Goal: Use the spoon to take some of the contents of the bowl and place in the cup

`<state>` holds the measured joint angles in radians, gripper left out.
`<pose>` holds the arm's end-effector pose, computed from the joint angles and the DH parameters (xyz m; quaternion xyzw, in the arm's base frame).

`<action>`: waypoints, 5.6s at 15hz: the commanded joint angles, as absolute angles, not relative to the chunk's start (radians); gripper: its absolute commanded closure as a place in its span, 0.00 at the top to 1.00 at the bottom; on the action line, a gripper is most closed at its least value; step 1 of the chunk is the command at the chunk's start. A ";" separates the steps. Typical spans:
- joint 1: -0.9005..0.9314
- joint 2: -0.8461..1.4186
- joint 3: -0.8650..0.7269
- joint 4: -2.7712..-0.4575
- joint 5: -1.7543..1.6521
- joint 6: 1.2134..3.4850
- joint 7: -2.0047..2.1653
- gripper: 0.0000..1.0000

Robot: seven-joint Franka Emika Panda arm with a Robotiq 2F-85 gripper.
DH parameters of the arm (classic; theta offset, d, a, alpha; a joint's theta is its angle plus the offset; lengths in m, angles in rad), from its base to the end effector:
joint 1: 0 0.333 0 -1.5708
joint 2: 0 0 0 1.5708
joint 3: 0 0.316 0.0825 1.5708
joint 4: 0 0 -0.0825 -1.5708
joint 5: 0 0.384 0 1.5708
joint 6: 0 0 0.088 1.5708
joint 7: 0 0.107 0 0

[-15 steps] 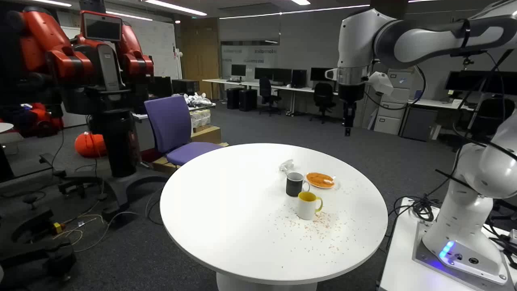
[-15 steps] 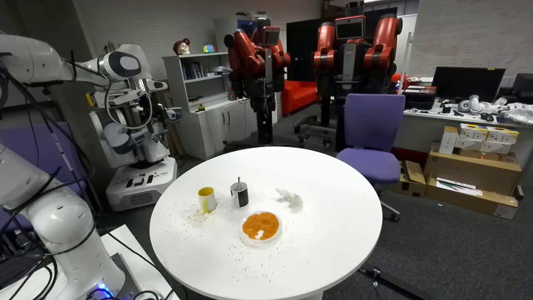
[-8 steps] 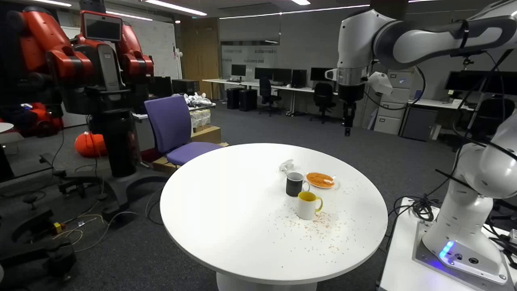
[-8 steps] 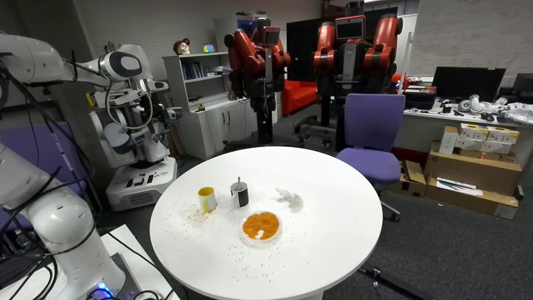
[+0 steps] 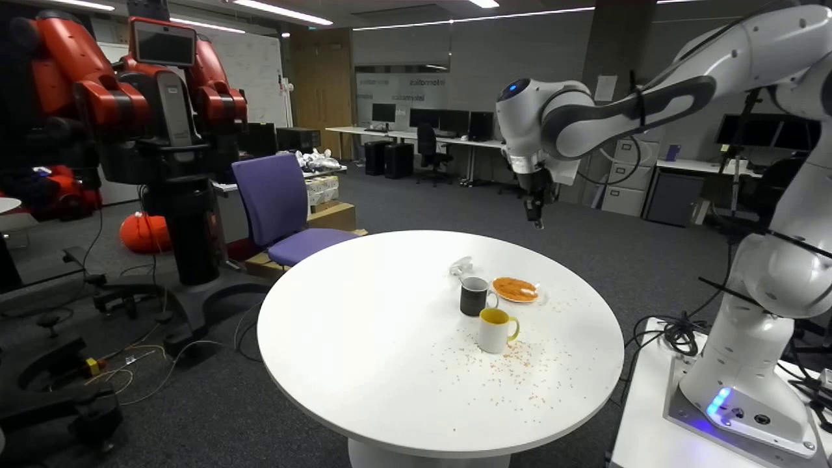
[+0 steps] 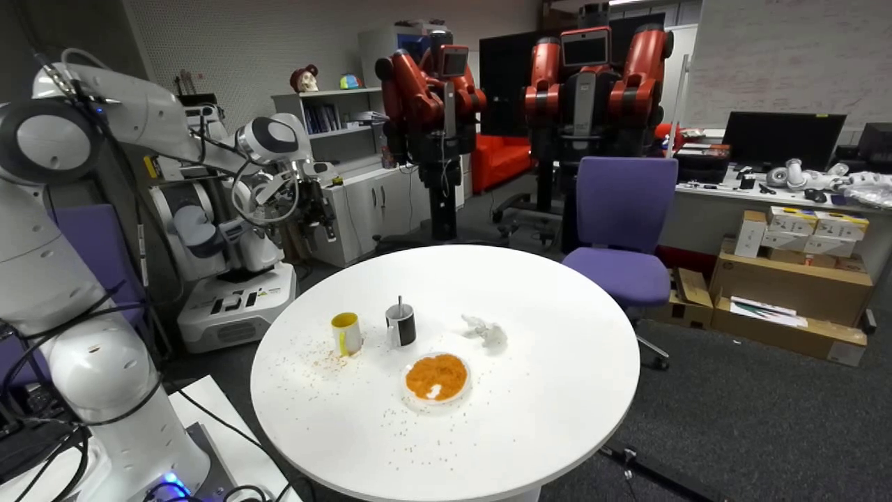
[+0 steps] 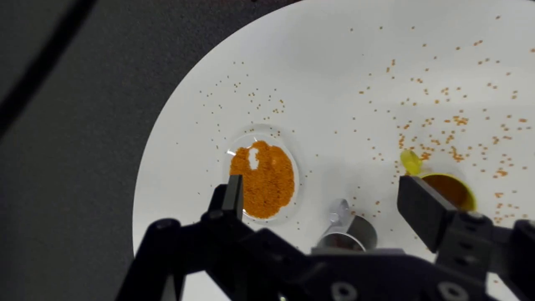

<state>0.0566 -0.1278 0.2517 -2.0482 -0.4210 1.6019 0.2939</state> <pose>0.4732 0.1099 0.4816 0.9616 0.0434 -0.0854 0.2571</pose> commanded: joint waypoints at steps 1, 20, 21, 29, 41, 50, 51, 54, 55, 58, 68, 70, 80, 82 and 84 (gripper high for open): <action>0.078 0.115 0.218 -1.839 -0.489 1.533 0.407 1.00; 0.168 0.640 -0.009 -1.441 -0.274 1.925 0.812 1.00; 0.171 0.652 -0.015 -1.435 -0.253 1.956 0.810 1.00; 0.243 0.680 -0.068 -1.451 -0.263 2.042 0.894 1.00; 0.200 0.698 -0.087 -1.480 -0.167 1.977 1.013 1.00; 0.186 0.703 -0.088 -1.483 -0.138 1.964 1.038 0.76; 0.187 0.703 -0.089 -1.482 -0.139 1.964 1.039 0.67; 0.185 0.704 -0.090 -1.483 -0.141 1.965 1.038 0.45; 0.183 0.705 -0.091 -1.484 -0.140 1.965 1.038 0.40; 0.180 0.706 -0.091 -1.485 -0.141 1.965 1.038 0.11; 0.177 0.668 -0.077 -1.499 -0.123 1.920 1.024 0.01; 0.175 0.647 -0.068 -1.508 -0.101 1.899 1.010 0.01; 0.174 0.400 -0.029 -1.562 -0.105 1.815 0.917 0.01; 0.169 0.340 -0.025 -1.577 -0.116 1.771 0.867 0.01; 0.167 0.256 -0.027 -1.643 -0.180 1.805 0.759 0.01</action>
